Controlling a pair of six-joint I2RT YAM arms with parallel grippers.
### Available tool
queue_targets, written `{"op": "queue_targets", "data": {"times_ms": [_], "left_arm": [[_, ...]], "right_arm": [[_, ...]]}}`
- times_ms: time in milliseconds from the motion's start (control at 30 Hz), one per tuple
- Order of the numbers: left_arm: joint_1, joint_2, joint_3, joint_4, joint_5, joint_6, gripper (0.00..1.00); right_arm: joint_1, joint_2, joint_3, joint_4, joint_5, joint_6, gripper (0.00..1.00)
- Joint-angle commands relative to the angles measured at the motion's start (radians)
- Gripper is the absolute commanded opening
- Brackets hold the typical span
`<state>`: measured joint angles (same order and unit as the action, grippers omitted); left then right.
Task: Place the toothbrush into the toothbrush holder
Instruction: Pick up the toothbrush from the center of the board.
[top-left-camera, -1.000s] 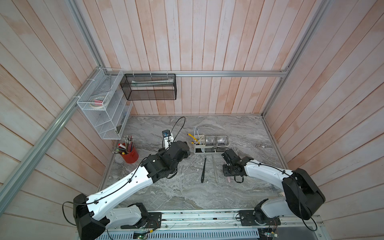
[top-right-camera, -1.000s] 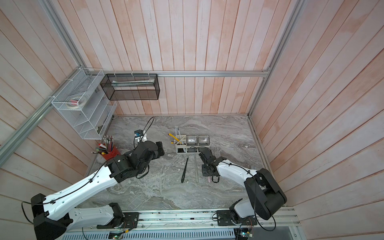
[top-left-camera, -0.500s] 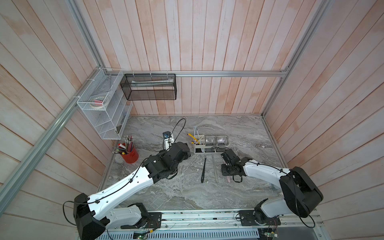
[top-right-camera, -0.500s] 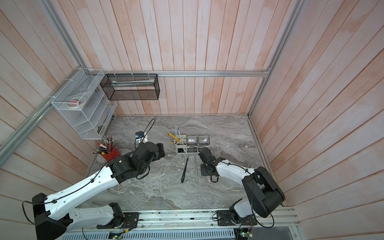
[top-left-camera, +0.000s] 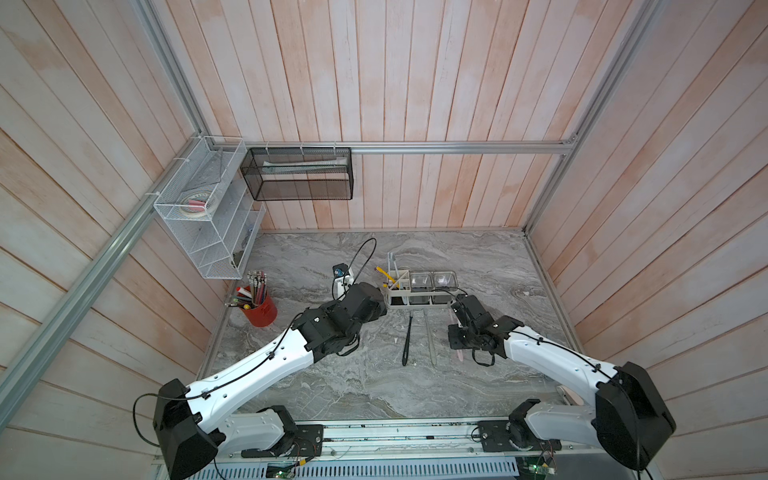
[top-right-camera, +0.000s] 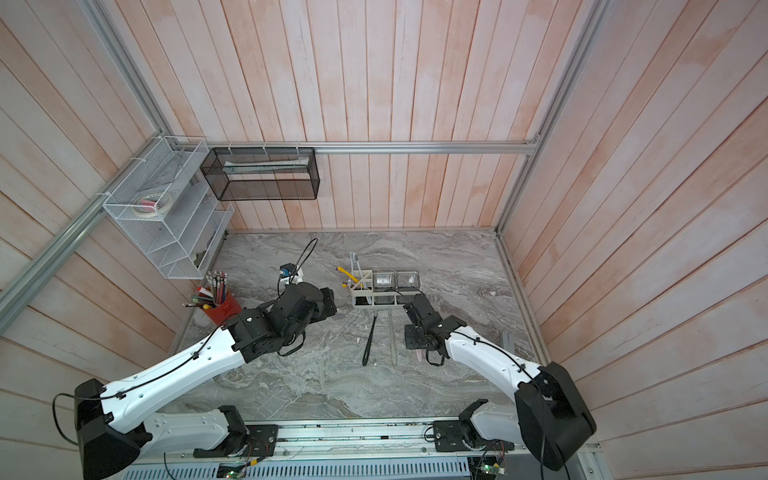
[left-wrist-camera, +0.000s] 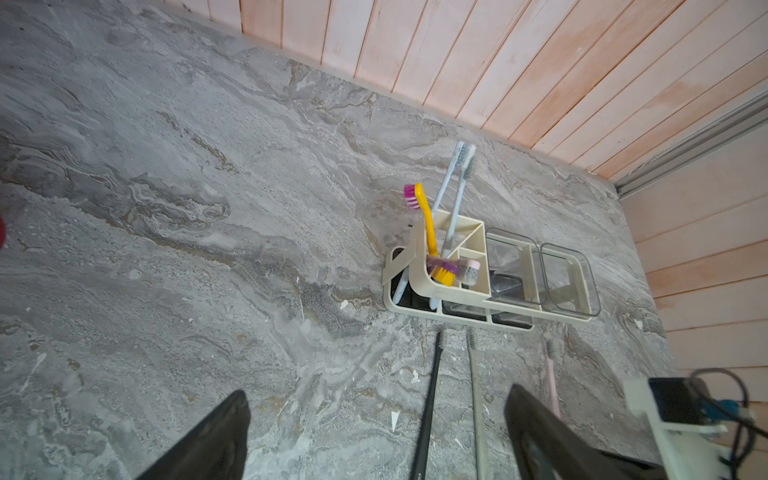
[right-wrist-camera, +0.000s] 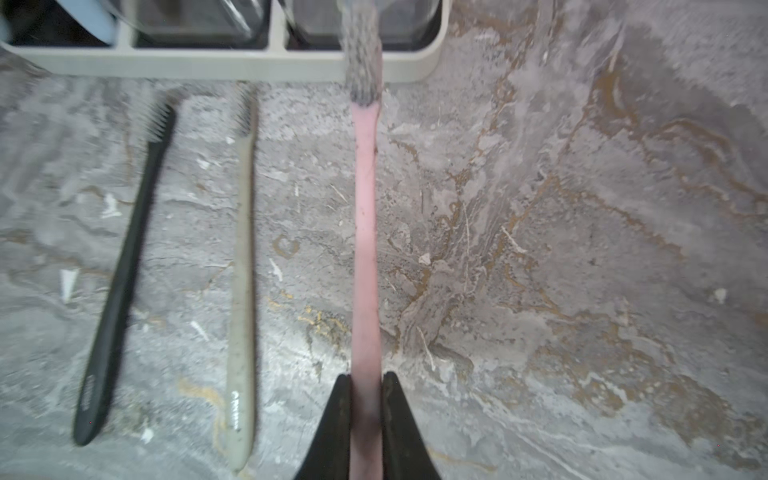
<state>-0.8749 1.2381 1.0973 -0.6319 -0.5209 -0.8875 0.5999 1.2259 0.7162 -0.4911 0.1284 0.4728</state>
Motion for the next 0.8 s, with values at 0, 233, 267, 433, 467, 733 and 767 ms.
{"op": "queue_targets", "data": {"times_ms": [0, 233, 267, 433, 467, 733, 767], "left_arm": [[0.008, 0.036, 0.042, 0.002, 0.090, -0.039, 0.96], [0.066, 0.177, 0.158, -0.014, 0.331, -0.117, 0.96], [0.067, 0.195, 0.172, -0.021, 0.333, -0.124, 0.96], [0.071, 0.238, 0.209, 0.024, 0.393, -0.153, 0.96], [0.071, 0.243, 0.211, 0.031, 0.400, -0.160, 0.96], [0.065, 0.286, 0.186, 0.115, 0.491, -0.232, 0.83], [0.062, 0.290, 0.181, 0.125, 0.497, -0.236, 0.81]], "right_arm": [[0.013, -0.072, 0.053, -0.042, -0.093, -0.047, 0.02], [0.076, -0.182, 0.061, 0.053, -0.372, -0.088, 0.02], [0.082, -0.189, 0.057, 0.067, -0.398, -0.086, 0.02], [0.134, -0.181, 0.055, 0.099, -0.448, -0.086, 0.02], [0.144, -0.179, 0.057, 0.104, -0.452, -0.086, 0.01], [0.193, -0.135, 0.066, 0.143, -0.445, -0.068, 0.01], [0.194, -0.137, 0.065, 0.149, -0.443, -0.064, 0.01]]}}
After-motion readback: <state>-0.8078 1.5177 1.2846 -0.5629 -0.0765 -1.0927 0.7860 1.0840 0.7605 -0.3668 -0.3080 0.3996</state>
